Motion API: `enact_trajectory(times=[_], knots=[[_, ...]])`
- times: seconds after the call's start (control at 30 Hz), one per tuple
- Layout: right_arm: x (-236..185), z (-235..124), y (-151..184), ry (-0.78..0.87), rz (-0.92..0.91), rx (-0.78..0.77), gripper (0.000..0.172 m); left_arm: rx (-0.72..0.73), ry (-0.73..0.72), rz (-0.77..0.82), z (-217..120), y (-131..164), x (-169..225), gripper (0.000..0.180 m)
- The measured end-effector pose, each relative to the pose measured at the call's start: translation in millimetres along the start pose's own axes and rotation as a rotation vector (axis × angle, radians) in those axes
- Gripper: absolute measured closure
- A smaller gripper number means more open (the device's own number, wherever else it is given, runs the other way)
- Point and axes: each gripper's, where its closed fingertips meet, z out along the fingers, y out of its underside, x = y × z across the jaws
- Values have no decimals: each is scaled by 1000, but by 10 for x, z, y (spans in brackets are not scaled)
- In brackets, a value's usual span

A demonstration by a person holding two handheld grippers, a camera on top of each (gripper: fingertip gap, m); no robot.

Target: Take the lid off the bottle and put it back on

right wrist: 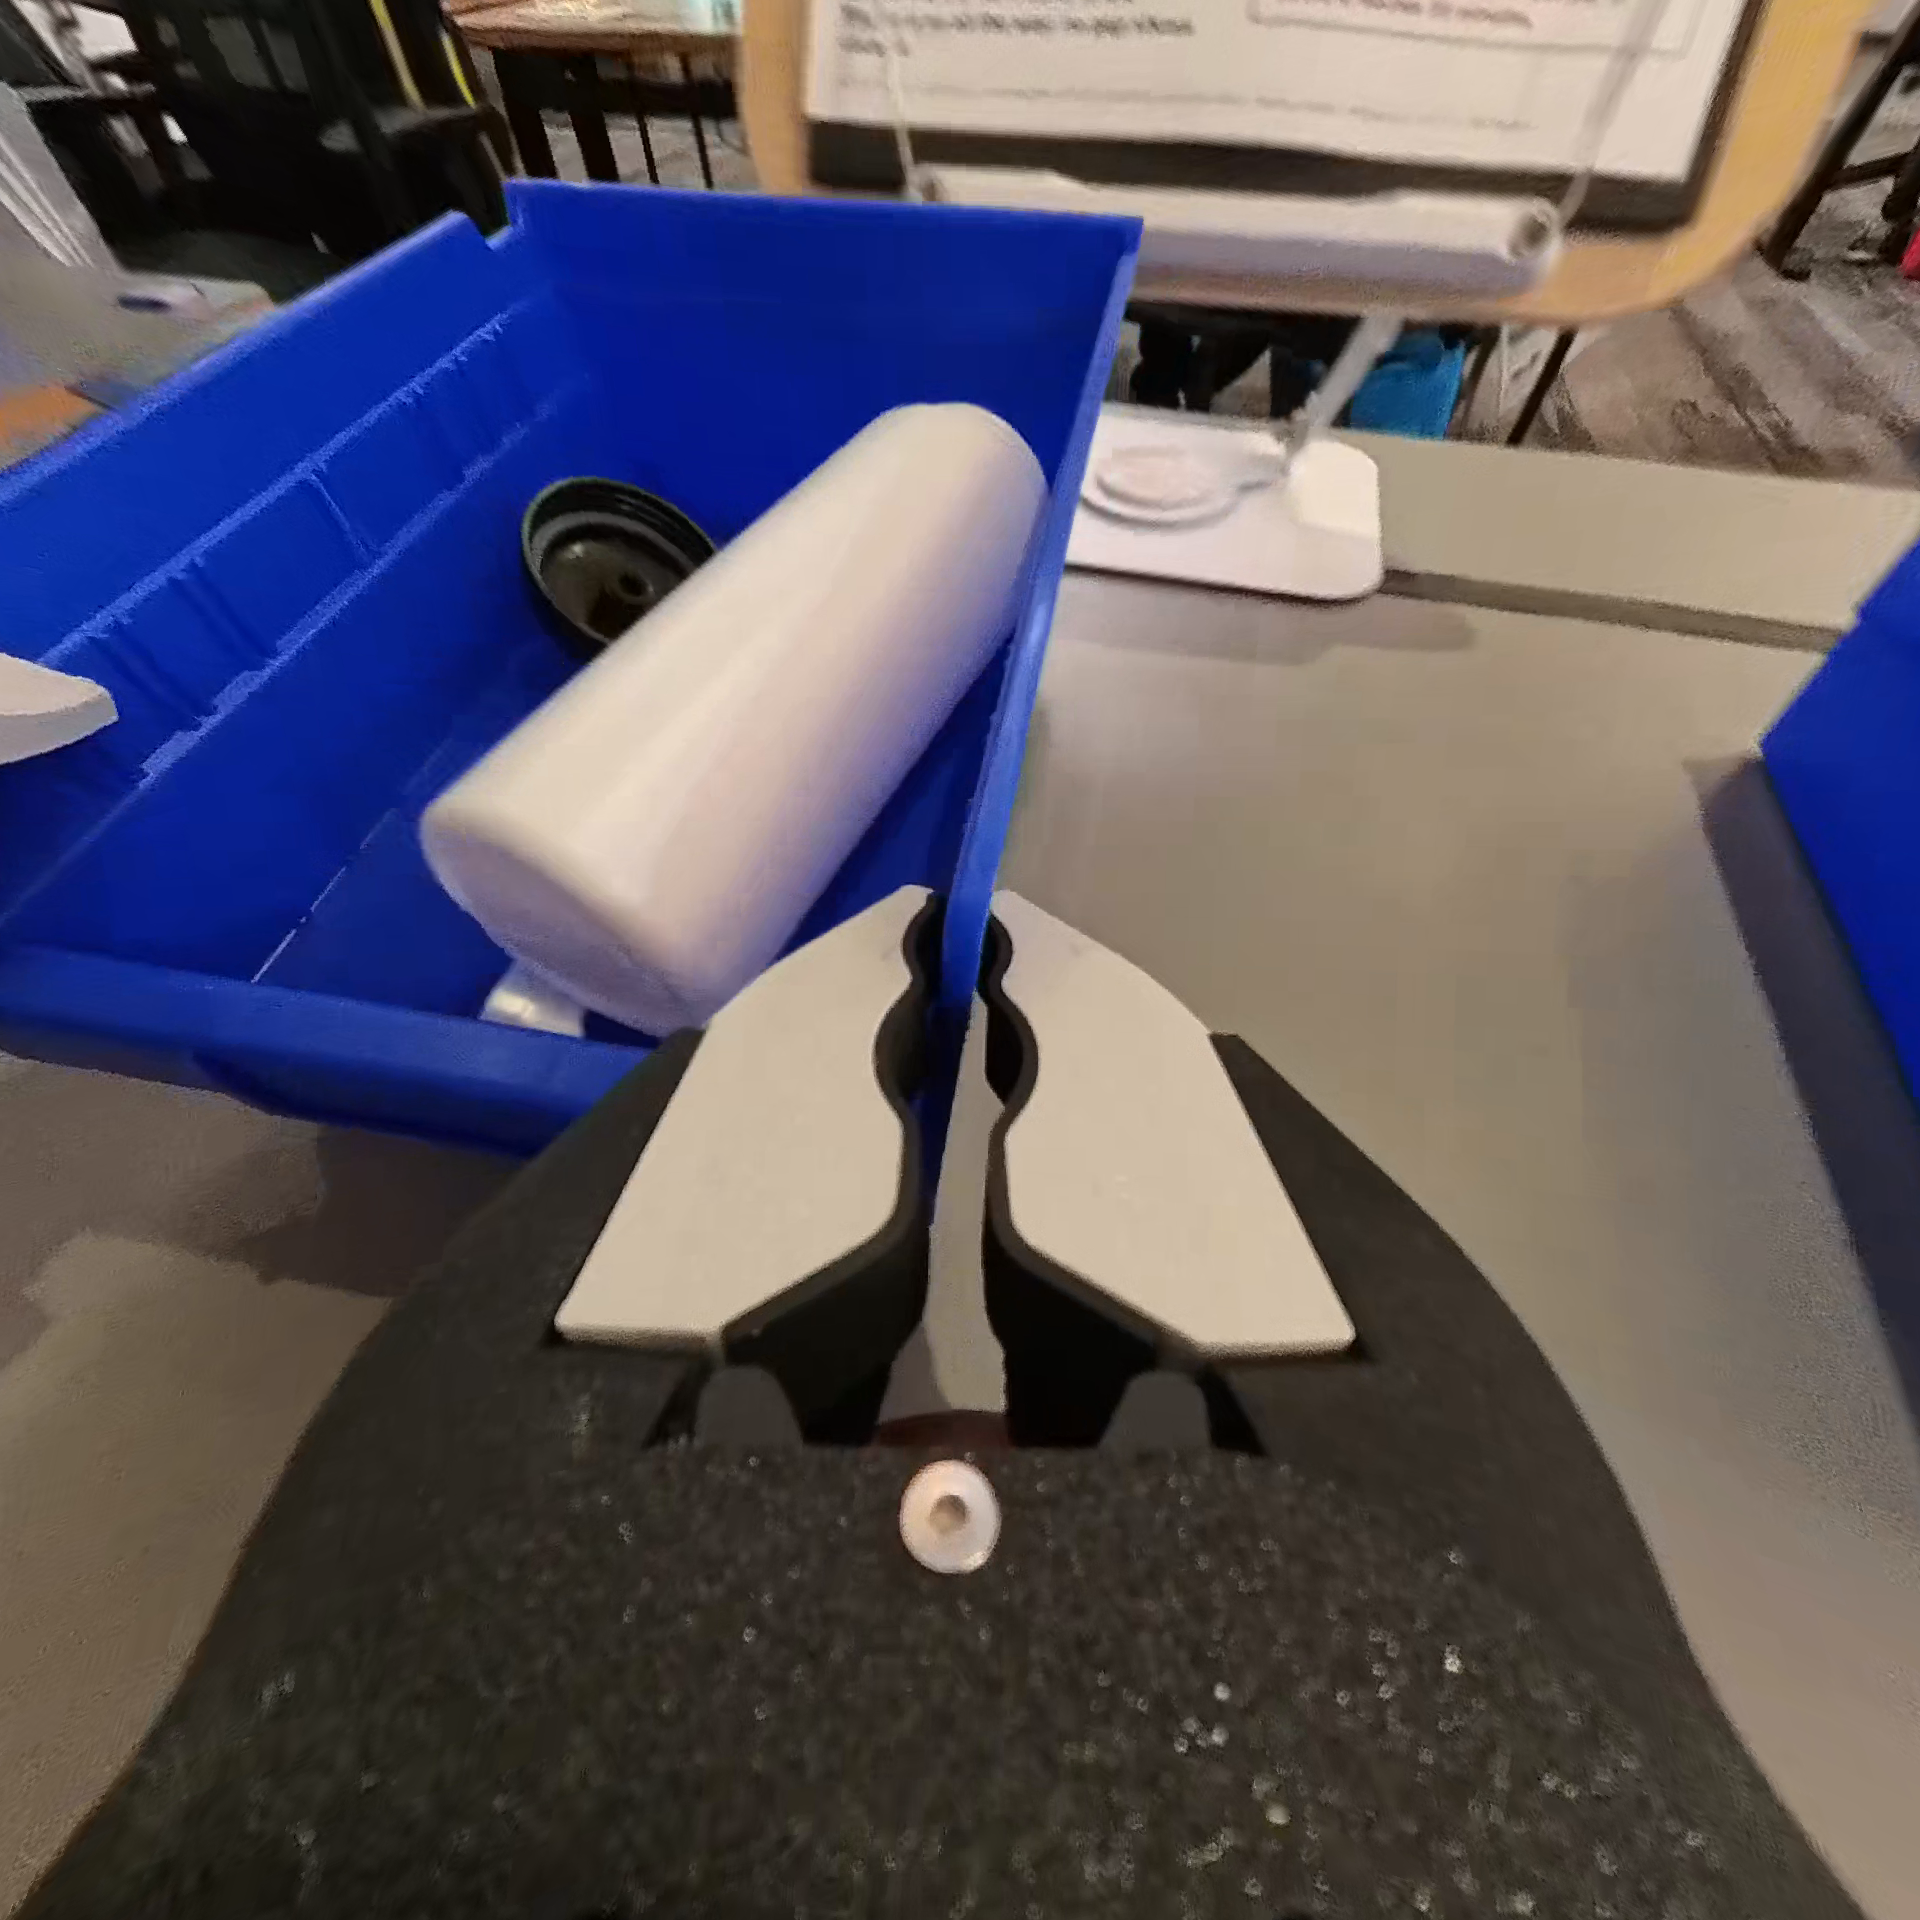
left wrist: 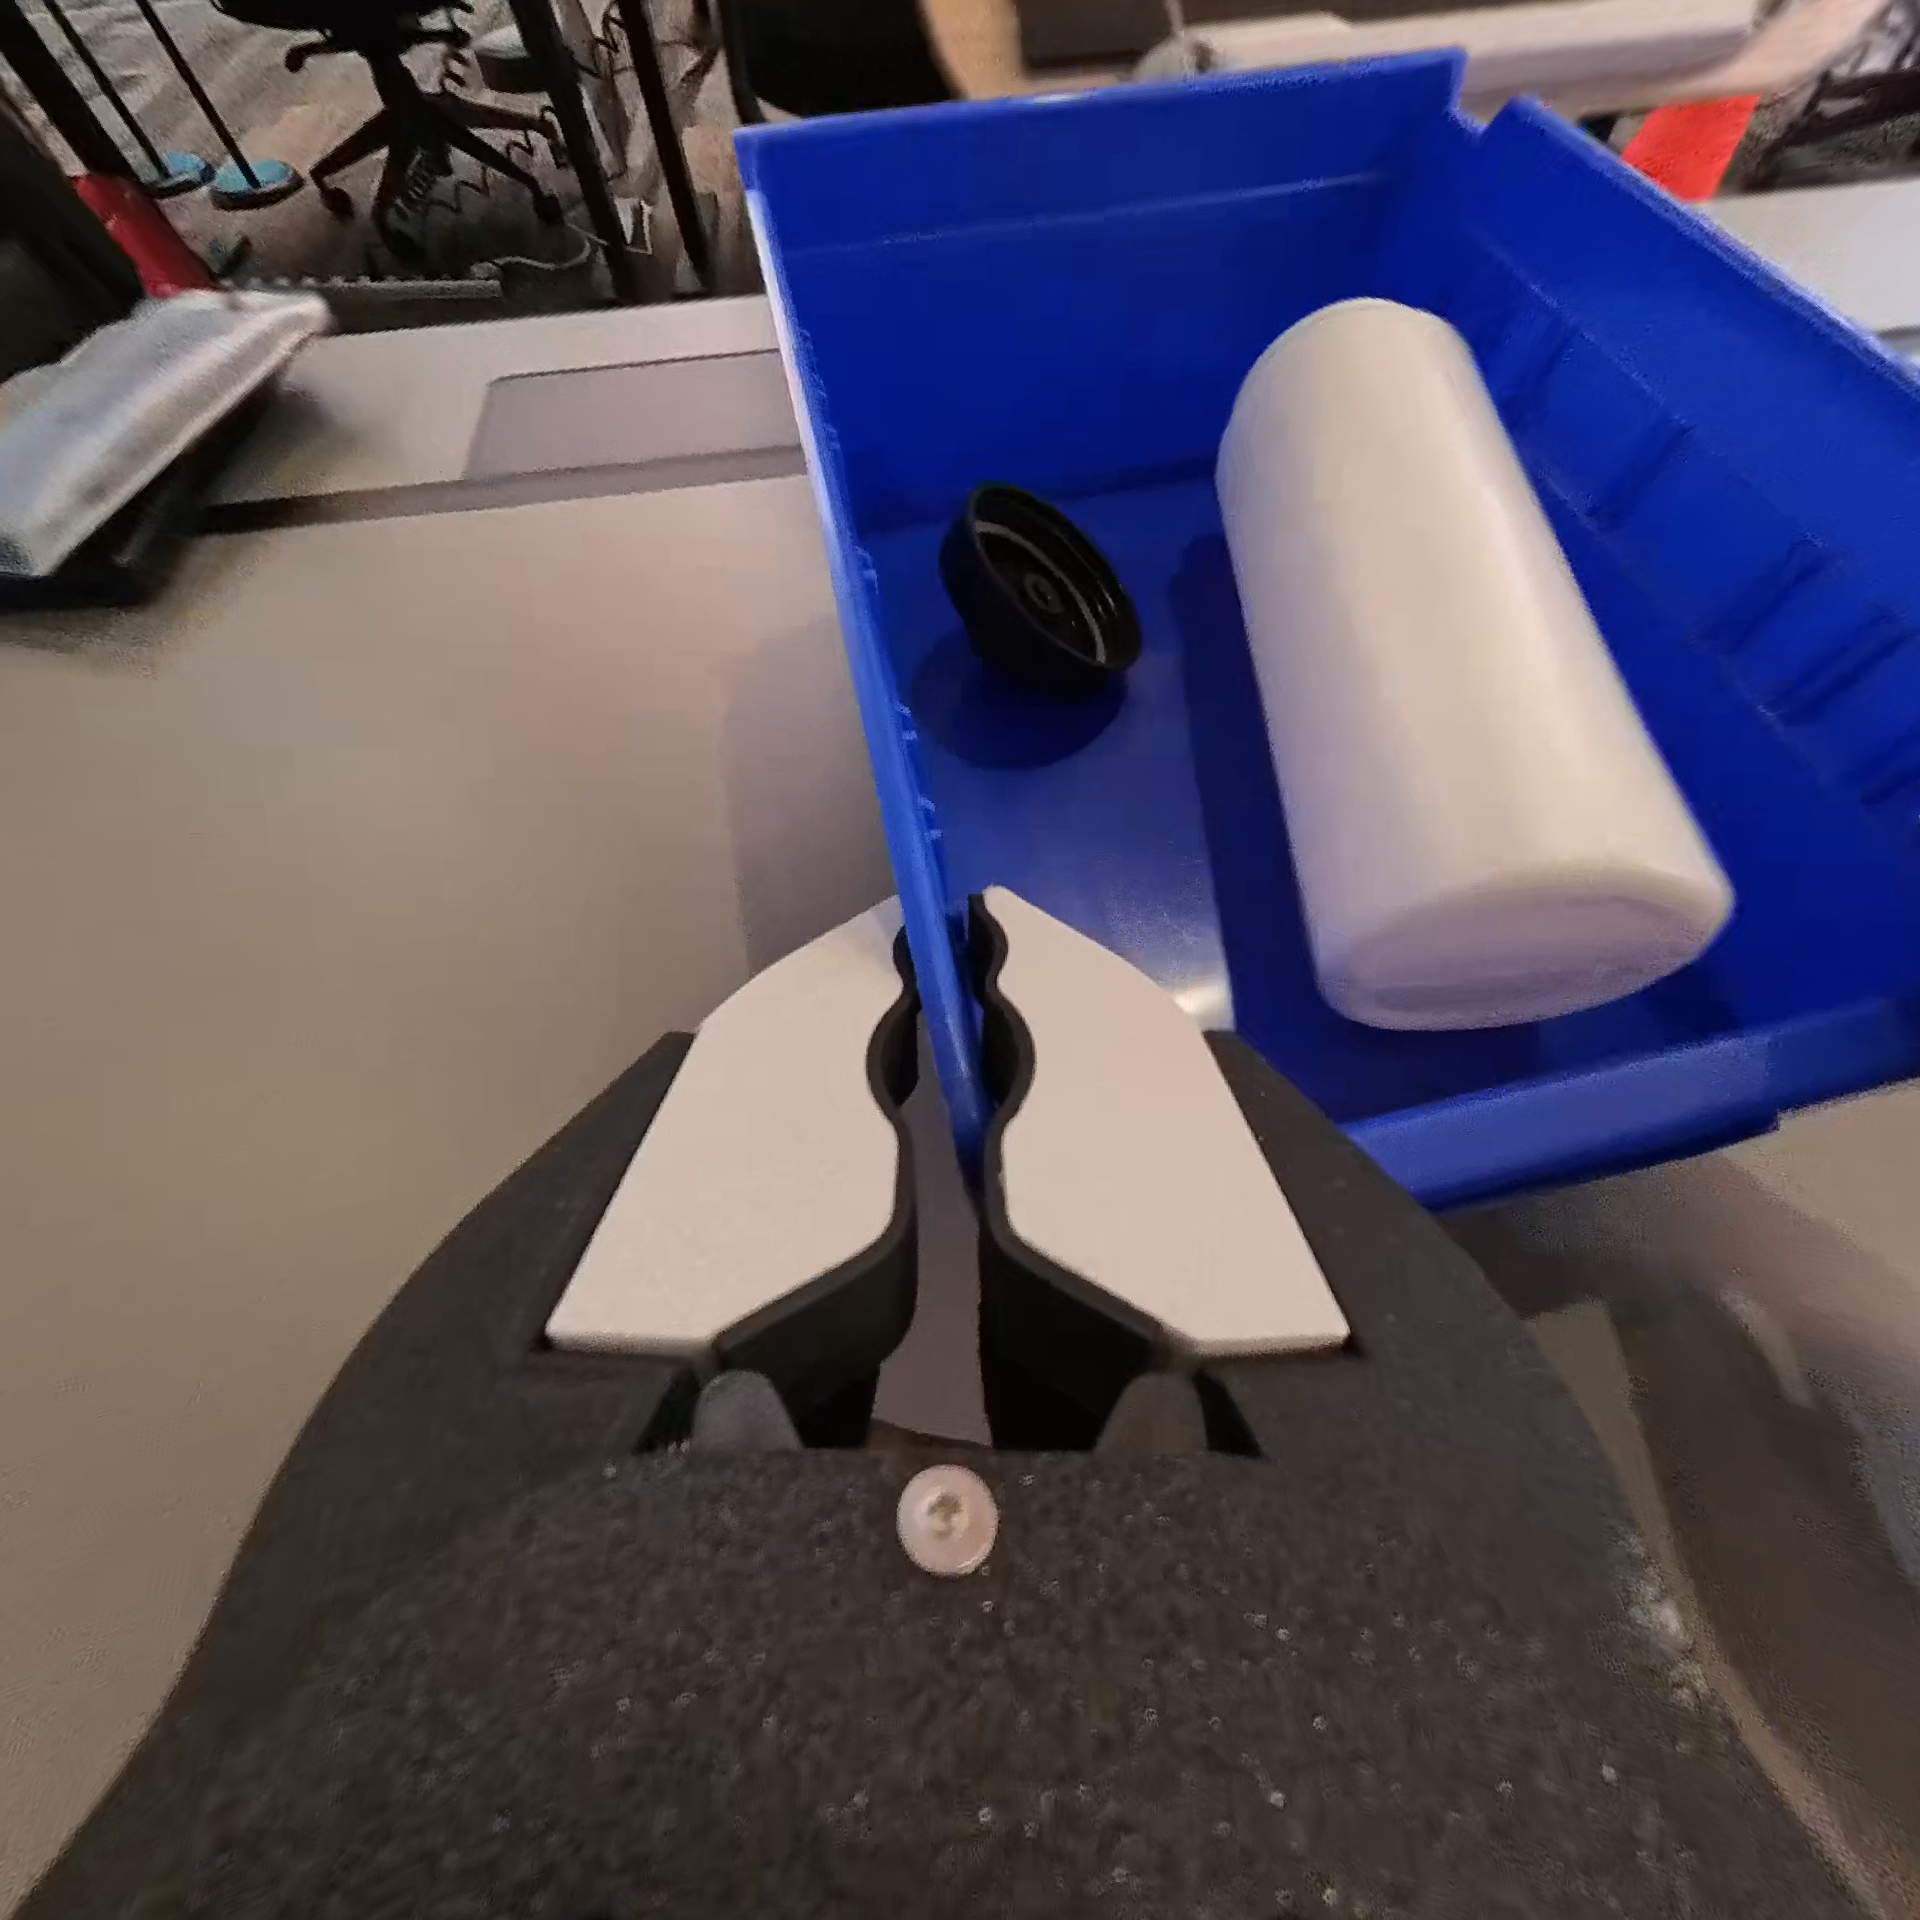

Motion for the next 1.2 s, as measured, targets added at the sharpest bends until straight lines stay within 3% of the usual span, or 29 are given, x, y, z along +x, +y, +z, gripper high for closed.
enact_trajectory(times=[0.2, 0.37, 0.5, 0.77, 0.87, 1.0, 1.07, 1.2], knots=[[-975, 211, -174, -75, -47, 21, 164, -10, -63, 8, -214, -51, -998, 175], [-1658, 398, -9, -127, -72, -12, 161, -20, -78, -37, -212, 203, -1620, 176], [-1922, 510, 113, -139, -61, -27, 160, -42, -61, -71, -96, 446, -1866, 175], [-2164, 632, 78, -230, 1, -85, 156, -23, -94, -151, -9, 413, -2128, 176], [-2251, 586, 122, -349, -40, -160, 151, -28, -102, -148, -1, 413, -2181, 175], [-2134, 152, 244, -625, -104, -291, 149, -55, -124, -128, -43, 442, -2192, 173], [-1831, -111, 203, -675, -154, -234, 135, -82, -186, -73, -120, 432, -2229, 165], [-973, -576, 219, -669, -232, -133, 129, -116, -336, 151, -446, 158, -2227, 154]])
